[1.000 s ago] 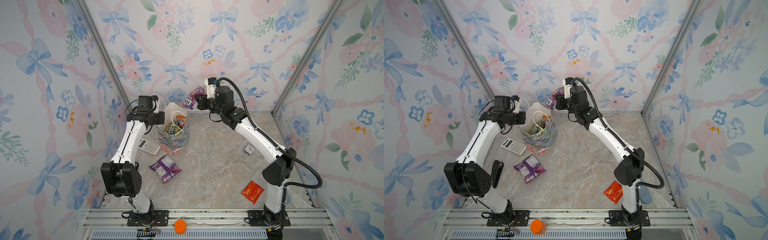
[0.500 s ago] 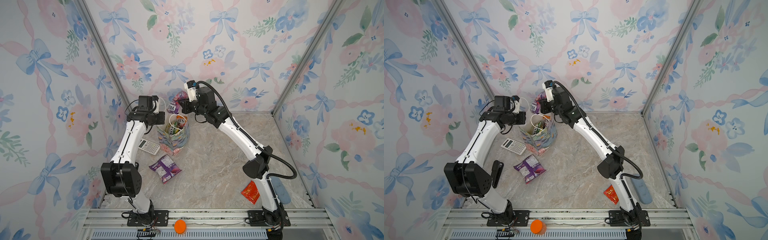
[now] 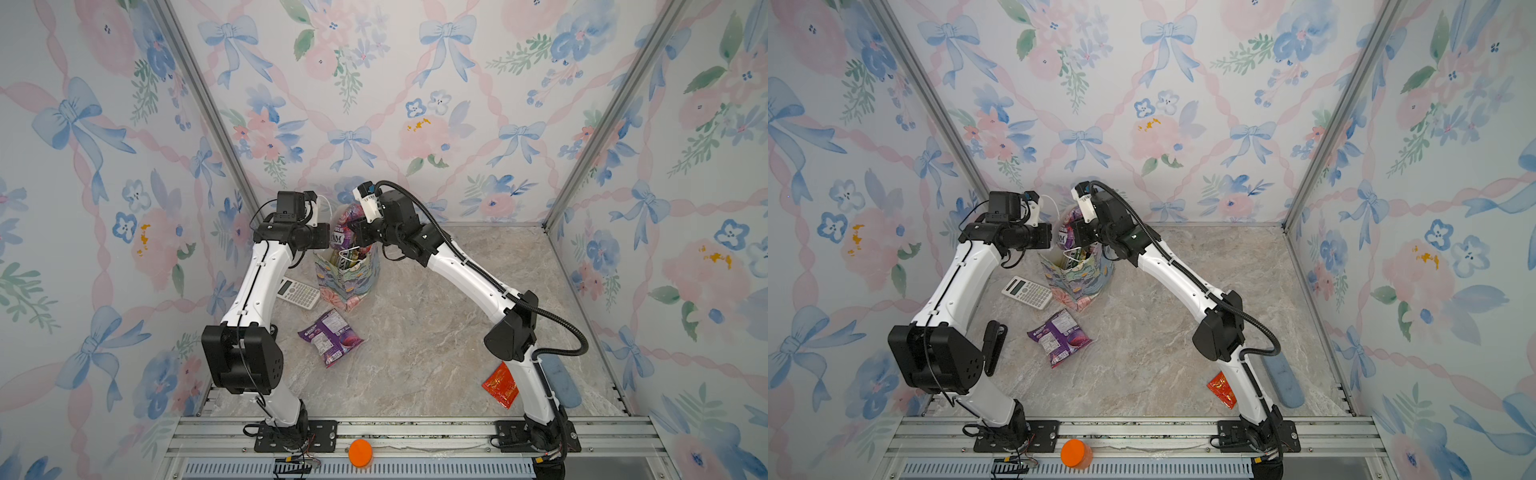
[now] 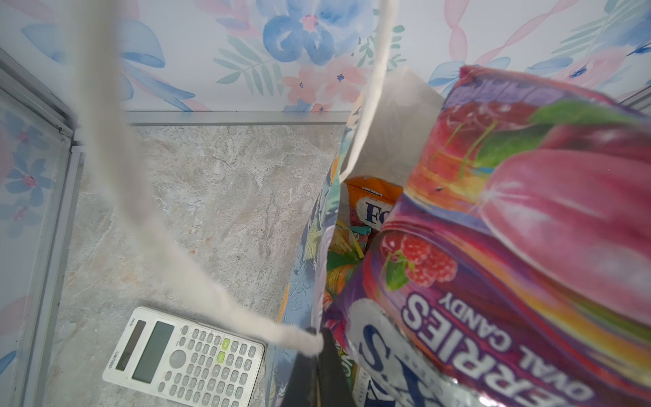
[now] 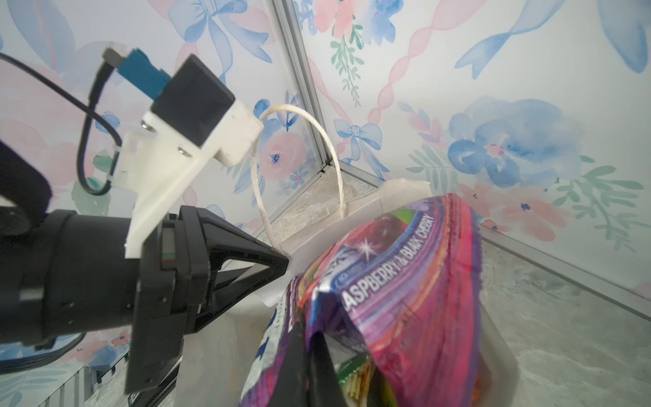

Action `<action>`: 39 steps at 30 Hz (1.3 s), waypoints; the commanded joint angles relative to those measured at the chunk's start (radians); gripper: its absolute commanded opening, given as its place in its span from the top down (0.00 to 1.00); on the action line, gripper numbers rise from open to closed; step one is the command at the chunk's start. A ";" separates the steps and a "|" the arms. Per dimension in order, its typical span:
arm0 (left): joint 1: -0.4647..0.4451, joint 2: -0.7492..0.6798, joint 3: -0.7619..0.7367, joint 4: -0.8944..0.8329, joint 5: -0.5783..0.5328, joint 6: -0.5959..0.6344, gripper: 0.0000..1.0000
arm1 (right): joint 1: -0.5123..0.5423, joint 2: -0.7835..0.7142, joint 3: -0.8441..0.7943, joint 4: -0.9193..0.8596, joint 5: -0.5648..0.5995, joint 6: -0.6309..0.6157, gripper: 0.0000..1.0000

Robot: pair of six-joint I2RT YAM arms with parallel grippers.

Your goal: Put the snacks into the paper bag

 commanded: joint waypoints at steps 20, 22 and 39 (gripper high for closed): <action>0.005 0.015 -0.014 -0.018 0.015 -0.011 1.00 | -0.002 0.121 0.201 0.128 0.172 -0.158 1.00; 0.003 0.015 -0.017 -0.018 0.012 -0.011 1.00 | -0.002 0.126 0.201 0.134 0.181 -0.169 1.00; 0.003 0.020 -0.014 -0.018 0.023 -0.010 1.00 | -0.017 0.166 0.198 0.192 0.121 -0.237 1.00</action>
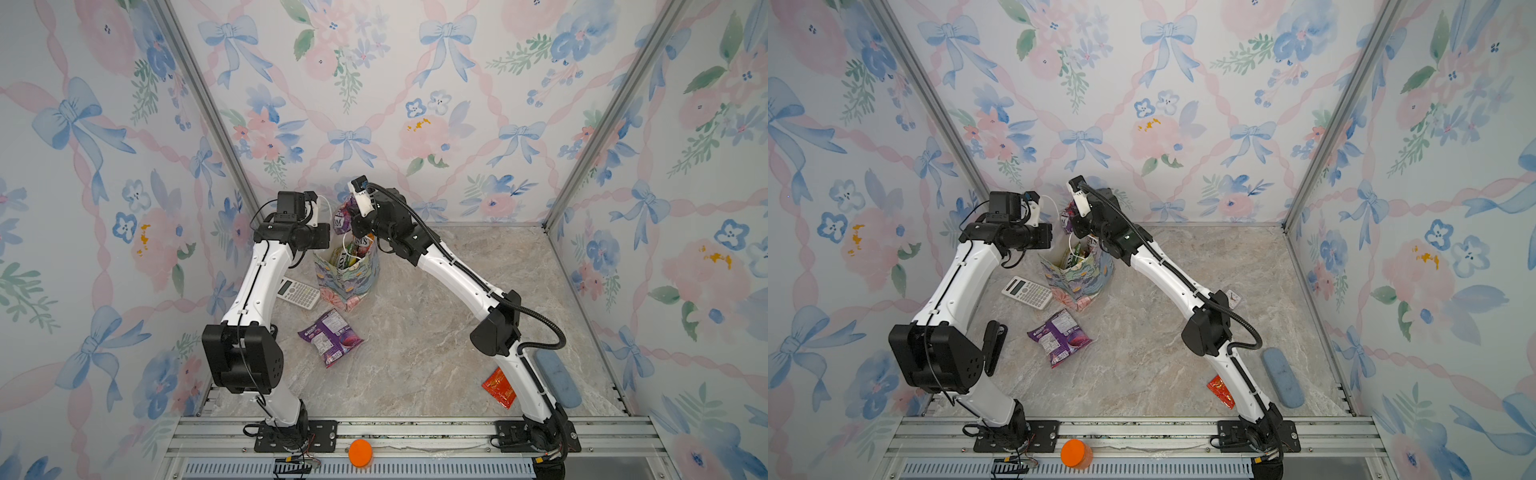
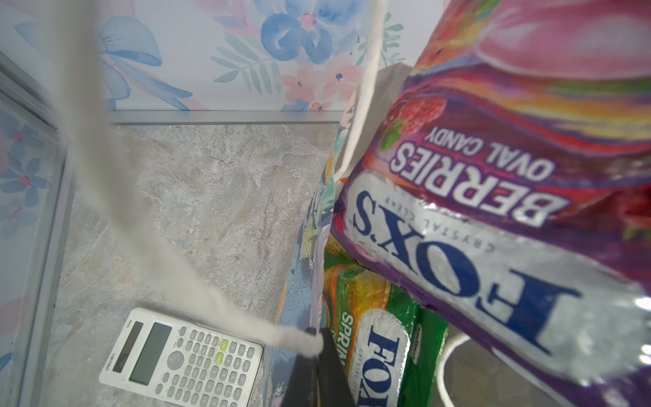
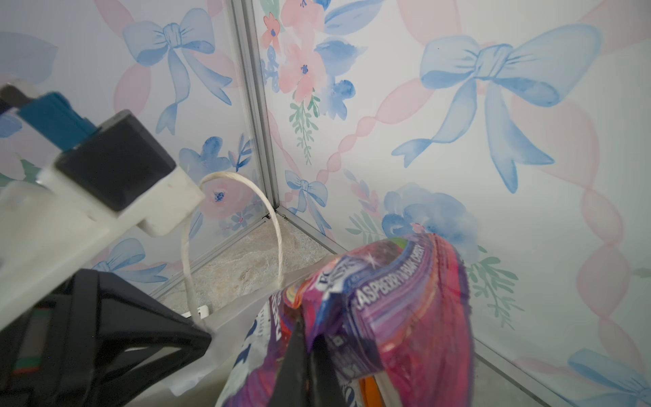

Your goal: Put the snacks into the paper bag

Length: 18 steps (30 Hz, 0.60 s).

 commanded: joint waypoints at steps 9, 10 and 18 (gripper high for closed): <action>0.003 0.018 -0.015 -0.019 0.018 -0.010 1.00 | -0.024 -0.019 0.003 0.047 -0.230 -0.004 1.00; 0.003 0.018 -0.015 -0.019 0.018 -0.010 1.00 | -0.024 -0.033 -0.019 0.052 -0.239 0.002 1.00; 0.004 0.019 -0.016 -0.018 0.015 -0.008 1.00 | -0.018 -0.182 -0.163 0.123 -0.226 0.031 1.00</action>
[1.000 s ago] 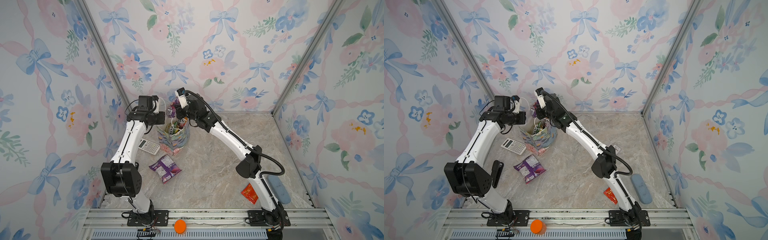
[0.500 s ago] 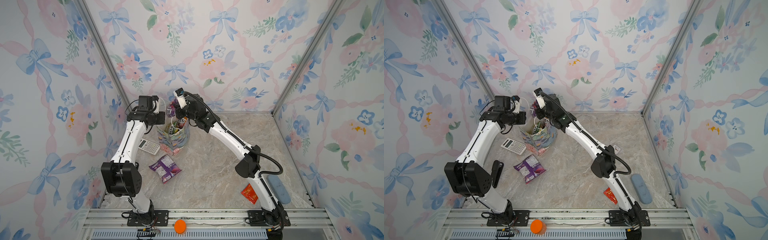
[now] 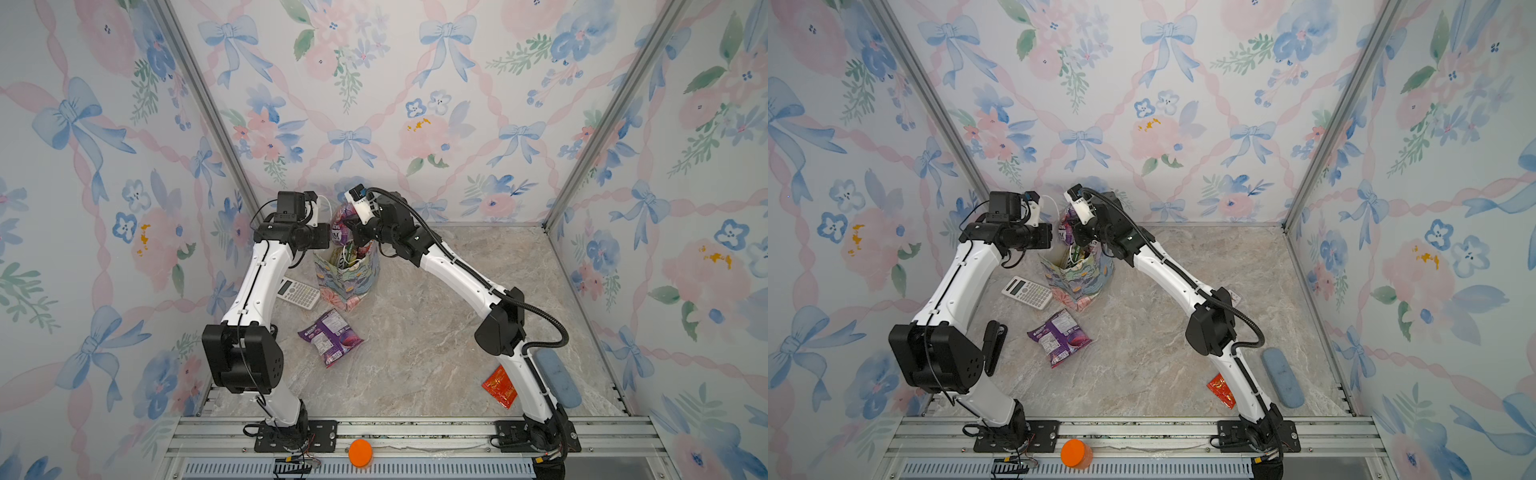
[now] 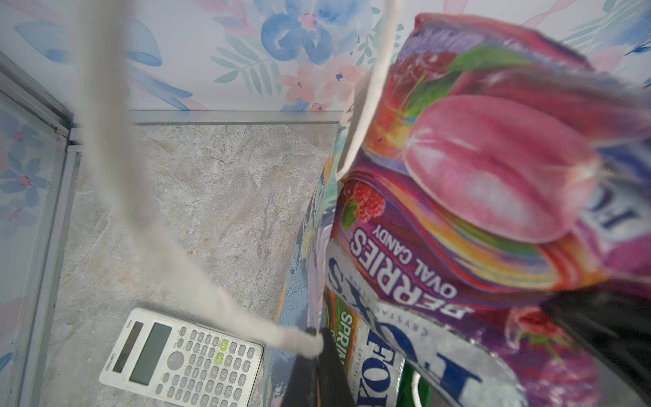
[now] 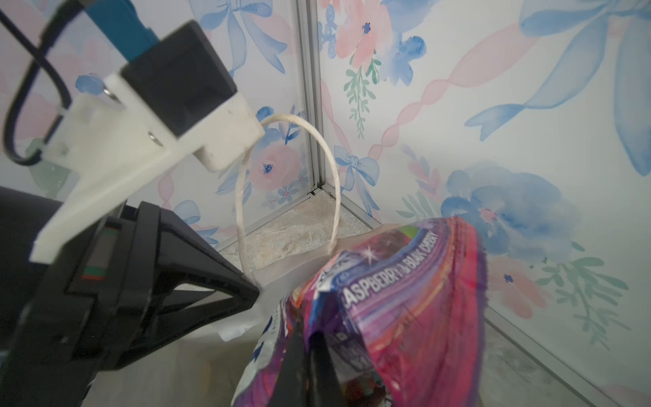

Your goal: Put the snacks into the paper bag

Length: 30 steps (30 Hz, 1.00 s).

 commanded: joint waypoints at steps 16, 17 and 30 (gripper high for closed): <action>0.002 0.016 -0.016 -0.019 0.018 -0.008 1.00 | 0.026 -0.134 0.012 0.201 0.246 -0.177 1.00; 0.004 0.016 -0.017 -0.019 0.020 -0.009 1.00 | 0.023 -0.107 0.048 0.190 0.260 -0.188 1.00; 0.004 0.018 -0.016 -0.020 0.015 -0.005 1.00 | -0.002 0.053 0.208 0.167 0.326 -0.207 1.00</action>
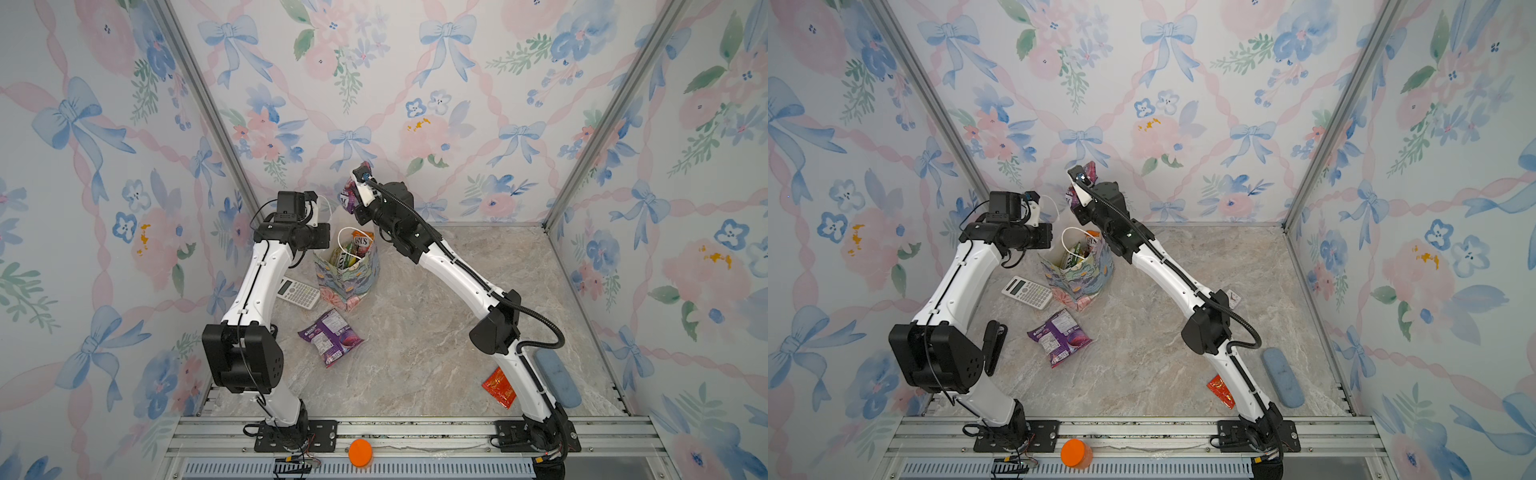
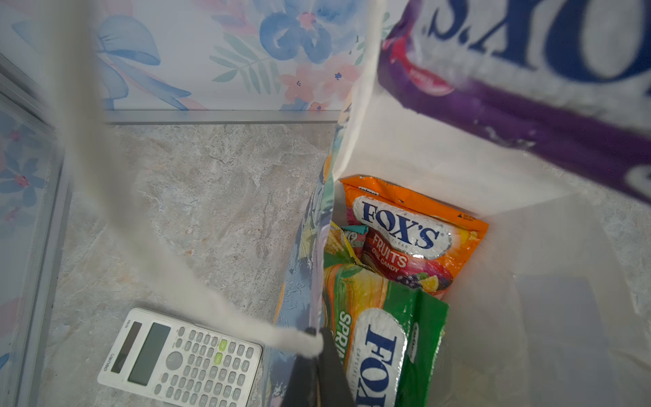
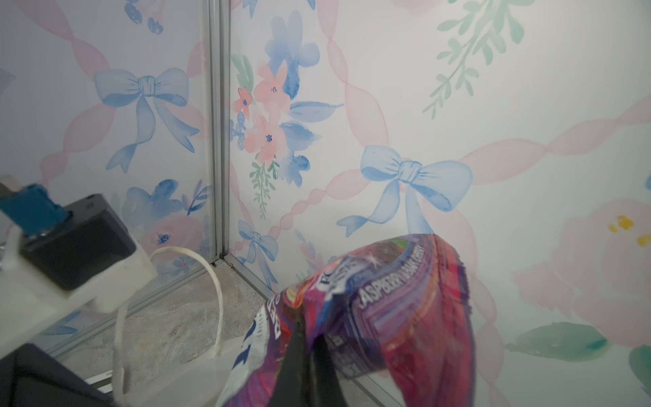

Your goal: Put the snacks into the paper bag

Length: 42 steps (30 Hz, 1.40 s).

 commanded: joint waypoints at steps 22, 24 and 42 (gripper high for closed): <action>0.005 0.019 -0.018 -0.020 0.007 -0.005 1.00 | 0.030 -0.364 -0.545 0.211 -0.108 0.084 1.00; 0.005 0.018 -0.018 -0.018 0.006 -0.003 1.00 | 0.036 -0.385 -0.576 0.219 -0.121 0.095 1.00; 0.005 0.015 -0.016 -0.020 0.011 -0.004 1.00 | 0.072 -0.441 -0.708 0.246 -0.213 0.248 1.00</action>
